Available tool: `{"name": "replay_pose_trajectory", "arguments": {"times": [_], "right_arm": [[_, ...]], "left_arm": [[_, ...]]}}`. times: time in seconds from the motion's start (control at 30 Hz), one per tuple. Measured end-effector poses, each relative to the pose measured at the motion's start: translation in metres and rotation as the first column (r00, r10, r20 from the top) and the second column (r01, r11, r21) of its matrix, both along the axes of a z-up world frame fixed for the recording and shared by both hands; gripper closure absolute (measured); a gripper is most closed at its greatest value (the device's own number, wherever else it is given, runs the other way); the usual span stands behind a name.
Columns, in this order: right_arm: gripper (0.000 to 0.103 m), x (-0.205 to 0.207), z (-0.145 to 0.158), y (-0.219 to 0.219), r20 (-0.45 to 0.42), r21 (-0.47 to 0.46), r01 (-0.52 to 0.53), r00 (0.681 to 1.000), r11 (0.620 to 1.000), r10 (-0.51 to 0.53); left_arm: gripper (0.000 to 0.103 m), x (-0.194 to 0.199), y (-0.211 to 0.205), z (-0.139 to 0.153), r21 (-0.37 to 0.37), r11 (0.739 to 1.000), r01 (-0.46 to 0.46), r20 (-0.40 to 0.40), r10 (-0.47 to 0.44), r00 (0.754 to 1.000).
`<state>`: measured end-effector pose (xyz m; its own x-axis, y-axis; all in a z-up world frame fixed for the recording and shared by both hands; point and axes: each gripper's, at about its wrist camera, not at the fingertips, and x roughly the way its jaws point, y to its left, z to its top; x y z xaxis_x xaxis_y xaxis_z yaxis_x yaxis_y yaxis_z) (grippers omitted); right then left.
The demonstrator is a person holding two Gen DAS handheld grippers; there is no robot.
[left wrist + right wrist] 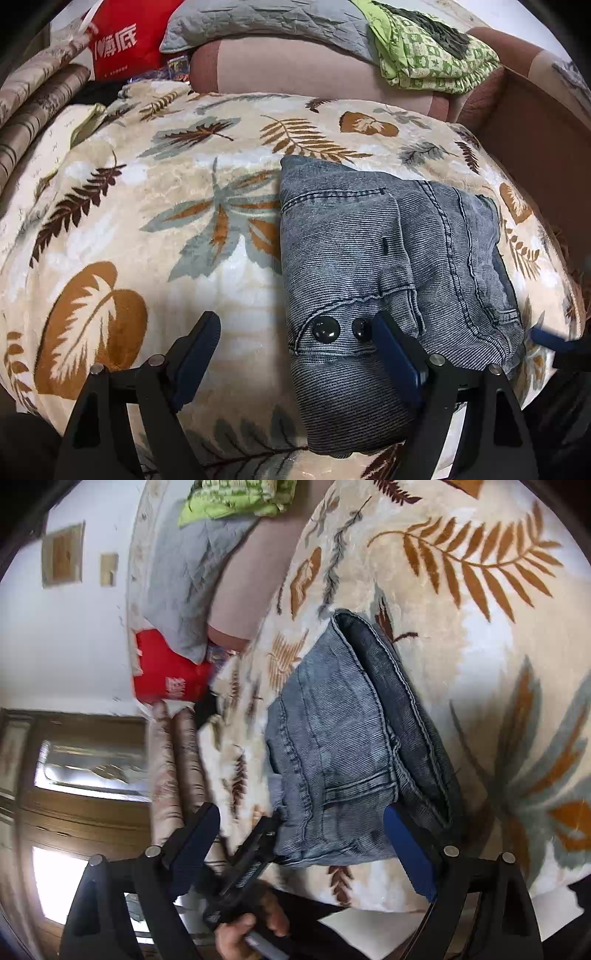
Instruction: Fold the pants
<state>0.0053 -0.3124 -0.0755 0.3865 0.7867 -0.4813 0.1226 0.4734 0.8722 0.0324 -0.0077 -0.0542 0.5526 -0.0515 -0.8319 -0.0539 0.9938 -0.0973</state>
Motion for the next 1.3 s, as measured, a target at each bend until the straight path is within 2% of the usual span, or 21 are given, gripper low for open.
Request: {"name": "replay_pose_trajectory", "arguments": {"times": [0.1,0.23,0.4,0.43,0.47,0.5,0.57,0.63,0.7,0.83,0.87,0.93,1.0,1.07,1.13,1.23,1.27,1.3], "right_arm": [[0.011,0.004,-0.026,0.013,-0.093,-0.038,-0.019,0.996,0.999,0.016],[0.013,0.011,-0.027,0.015,-0.088,-0.052,-0.004,0.996,0.999,-0.001],[0.026,0.024,-0.033,0.026,-0.118,-0.136,-0.028,0.993,0.99,0.012],[0.034,0.023,-0.03,0.025,-0.115,-0.161,-0.037,0.993,0.986,0.018],[0.048,0.023,-0.027,0.027,-0.116,-0.209,-0.045,0.993,0.977,0.021],[0.053,0.023,-0.026,0.027,-0.118,-0.248,-0.054,0.993,0.967,0.025],[0.072,0.025,-0.025,0.032,-0.109,-0.323,-0.085,0.993,0.943,0.052],[0.083,0.025,-0.023,0.036,-0.092,-0.366,-0.094,0.994,0.926,0.065],[0.085,0.024,-0.015,0.039,-0.058,-0.393,-0.095,0.995,0.915,0.078],[0.086,0.01,0.028,0.047,0.078,-0.456,-0.051,0.992,0.888,0.097],[0.086,0.006,0.038,0.045,0.106,-0.463,-0.041,0.989,0.885,0.102],[0.086,-0.005,0.049,0.041,0.145,-0.477,-0.028,0.983,0.879,0.11],[0.086,-0.011,0.038,0.033,0.13,-0.487,-0.028,0.986,0.873,0.104],[0.087,-0.01,0.01,0.03,0.064,-0.495,-0.045,0.994,0.868,0.088],[0.088,-0.009,-0.014,0.023,0.012,-0.432,-0.06,0.997,0.9,0.072],[0.089,-0.006,-0.017,0.015,0.013,-0.411,-0.054,0.998,0.91,0.065],[0.09,-0.005,-0.018,0.013,0.011,-0.416,-0.057,0.998,0.907,0.068],[0.09,-0.004,-0.019,0.012,0.008,-0.418,-0.062,0.997,0.907,0.072]], "left_arm": [[0.017,-0.003,0.003,-0.002,-0.03,0.999,-0.018,-0.006,0.017,1.0],[0.017,-0.002,0.002,-0.001,-0.021,1.0,-0.018,-0.014,0.018,1.0],[0.017,-0.001,0.001,-0.001,-0.015,1.0,-0.023,-0.018,0.023,1.0],[0.017,-0.001,0.001,-0.001,-0.013,1.0,-0.024,-0.019,0.024,1.0],[0.017,-0.001,0.001,-0.001,-0.012,1.0,-0.026,-0.021,0.025,0.999],[0.017,-0.001,0.0,-0.001,-0.01,1.0,-0.027,-0.022,0.027,0.999],[0.016,-0.001,0.0,0.0,-0.004,1.0,-0.029,-0.022,0.029,0.999],[0.016,-0.001,-0.001,0.0,0.001,1.0,-0.029,-0.021,0.029,0.999],[0.016,-0.001,-0.001,0.001,0.005,1.0,-0.027,-0.023,0.027,0.999],[0.016,0.0,0.003,0.007,-0.014,1.0,-0.017,-0.032,0.017,0.999],[0.016,-0.001,0.007,0.014,-0.034,0.999,-0.024,-0.018,0.024,1.0],[0.016,-0.003,0.012,0.026,-0.03,0.998,-0.05,0.021,0.051,0.998],[0.016,-0.004,0.015,0.037,-0.046,0.997,-0.064,0.051,0.066,0.997],[0.016,-0.003,0.012,0.043,-0.056,0.997,-0.055,0.066,0.059,0.996],[0.016,0.001,0.002,0.038,-0.018,0.999,-0.031,0.045,0.032,0.998],[0.016,0.011,-0.019,0.005,0.078,0.996,0.031,-0.051,-0.027,0.998],[0.016,0.011,-0.023,-0.004,0.109,0.994,0.029,-0.043,-0.025,0.999],[0.016,0.008,-0.022,-0.003,0.102,0.994,0.024,-0.018,-0.022,1.0]]}}
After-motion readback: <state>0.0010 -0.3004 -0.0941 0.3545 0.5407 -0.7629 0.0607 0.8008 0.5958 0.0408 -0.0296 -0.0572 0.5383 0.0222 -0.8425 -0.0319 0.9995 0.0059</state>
